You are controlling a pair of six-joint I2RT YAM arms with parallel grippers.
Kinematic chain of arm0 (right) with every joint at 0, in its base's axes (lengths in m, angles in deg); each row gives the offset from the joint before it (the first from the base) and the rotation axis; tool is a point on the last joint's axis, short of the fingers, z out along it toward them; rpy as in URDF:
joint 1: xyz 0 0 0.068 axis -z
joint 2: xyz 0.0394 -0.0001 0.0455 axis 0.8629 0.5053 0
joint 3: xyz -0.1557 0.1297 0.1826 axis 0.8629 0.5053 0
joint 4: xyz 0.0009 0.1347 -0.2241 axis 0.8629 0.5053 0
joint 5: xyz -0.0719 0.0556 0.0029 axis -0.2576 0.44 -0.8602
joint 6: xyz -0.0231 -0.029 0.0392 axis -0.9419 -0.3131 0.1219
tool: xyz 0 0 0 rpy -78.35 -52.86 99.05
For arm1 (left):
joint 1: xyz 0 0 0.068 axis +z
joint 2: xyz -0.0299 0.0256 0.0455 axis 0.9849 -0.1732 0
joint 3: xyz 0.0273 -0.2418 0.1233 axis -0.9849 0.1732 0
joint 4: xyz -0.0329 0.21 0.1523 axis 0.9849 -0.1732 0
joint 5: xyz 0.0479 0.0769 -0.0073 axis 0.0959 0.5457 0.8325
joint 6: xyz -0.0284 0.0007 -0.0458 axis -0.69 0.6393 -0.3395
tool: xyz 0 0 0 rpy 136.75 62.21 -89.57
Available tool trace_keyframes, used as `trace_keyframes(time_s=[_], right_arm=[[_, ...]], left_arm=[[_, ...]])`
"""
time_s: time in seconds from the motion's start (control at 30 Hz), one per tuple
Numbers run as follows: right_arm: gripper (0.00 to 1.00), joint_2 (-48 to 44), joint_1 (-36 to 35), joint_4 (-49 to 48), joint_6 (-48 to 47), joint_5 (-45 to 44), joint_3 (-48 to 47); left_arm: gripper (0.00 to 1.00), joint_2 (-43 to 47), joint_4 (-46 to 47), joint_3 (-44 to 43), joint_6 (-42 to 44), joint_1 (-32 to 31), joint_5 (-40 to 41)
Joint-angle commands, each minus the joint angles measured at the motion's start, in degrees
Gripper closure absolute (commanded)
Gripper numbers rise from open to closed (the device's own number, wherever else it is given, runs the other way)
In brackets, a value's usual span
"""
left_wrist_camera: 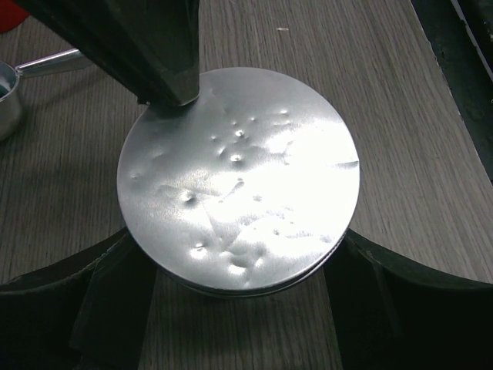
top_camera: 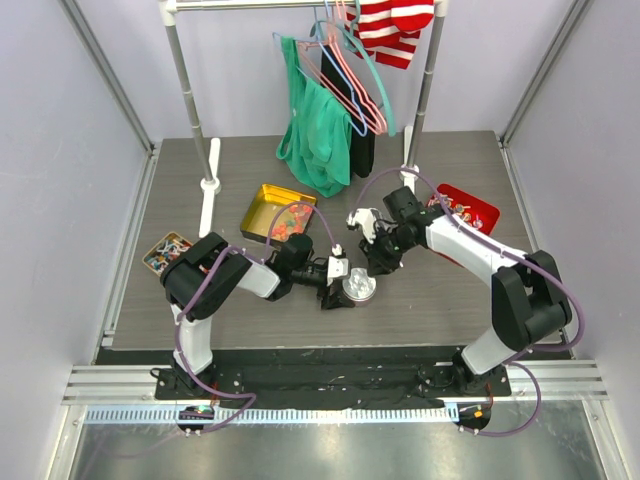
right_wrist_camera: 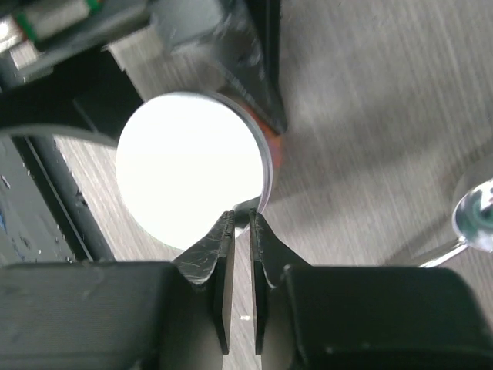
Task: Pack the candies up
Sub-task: Screw the bottle lid onto the packing bottle.
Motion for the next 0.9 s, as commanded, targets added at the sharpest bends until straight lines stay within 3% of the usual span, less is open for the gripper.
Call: trace_keyframes(time_s=[0.0, 0.33, 0.47, 0.67, 0.87], right_arm=[[0.84, -1.20, -1.22, 12.21, -2.69, 0.95, 3.73], [0.83, -2.78, -1.93, 12.93, -2.26, -0.01, 3.38], [0.74, -5.85, 0.26, 9.51, 0.29, -3.27, 0.92], [0.55, -9.20, 4.04, 7.30, 1.79, -4.15, -2.95], [0.46, -11.66, 4.75, 3.70, 2.67, -4.42, -1.72]], left_arm=[[0.61, -0.20, -3.24, -0.10, 0.51, 0.65, 5.35], [0.61, -0.20, -3.33, -0.10, 0.51, 0.74, 5.62], [0.62, 0.41, -3.94, 0.16, 0.51, 0.65, 7.63], [0.71, 1.91, -10.00, -0.19, 2.17, 0.74, 11.32], [0.69, 2.35, -16.94, -2.56, 1.82, 0.74, 18.79]])
